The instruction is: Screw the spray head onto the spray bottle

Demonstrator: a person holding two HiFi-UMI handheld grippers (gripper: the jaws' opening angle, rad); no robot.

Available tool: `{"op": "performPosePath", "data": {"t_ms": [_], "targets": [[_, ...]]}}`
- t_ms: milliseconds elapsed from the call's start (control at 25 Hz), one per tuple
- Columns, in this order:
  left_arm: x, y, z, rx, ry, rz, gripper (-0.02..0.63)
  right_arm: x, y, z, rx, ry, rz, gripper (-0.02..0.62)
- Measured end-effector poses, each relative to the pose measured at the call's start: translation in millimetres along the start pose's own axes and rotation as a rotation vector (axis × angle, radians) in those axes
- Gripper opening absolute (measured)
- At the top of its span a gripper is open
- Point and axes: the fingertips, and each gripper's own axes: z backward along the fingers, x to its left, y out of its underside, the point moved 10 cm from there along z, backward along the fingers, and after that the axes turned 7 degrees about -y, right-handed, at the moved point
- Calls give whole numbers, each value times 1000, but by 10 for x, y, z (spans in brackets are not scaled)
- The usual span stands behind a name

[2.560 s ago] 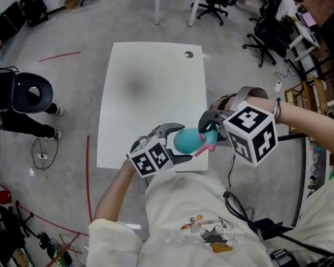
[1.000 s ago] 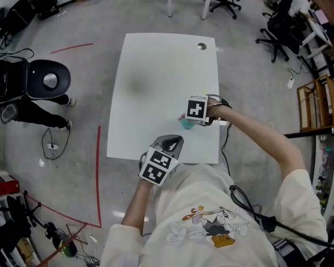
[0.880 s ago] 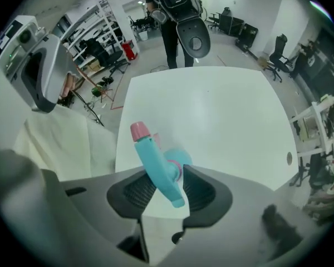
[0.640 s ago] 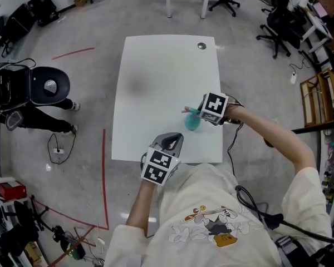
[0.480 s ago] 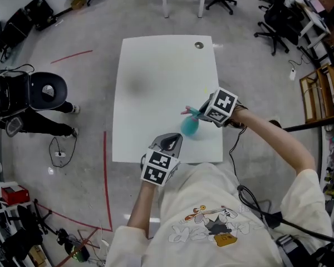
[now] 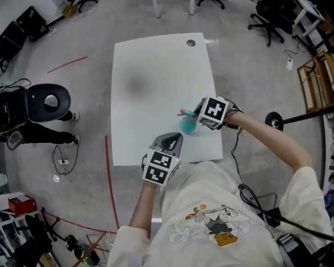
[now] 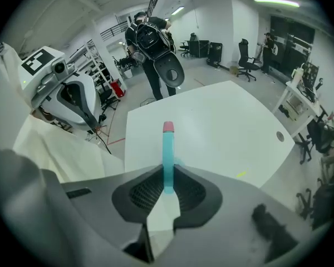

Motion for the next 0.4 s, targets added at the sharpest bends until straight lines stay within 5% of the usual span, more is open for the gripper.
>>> {"op": "performPosePath", "data": {"t_ms": [400], "targets": [[36,107,0,2,-22,18,7,145,-81,-249,53,92,119,57]]}}
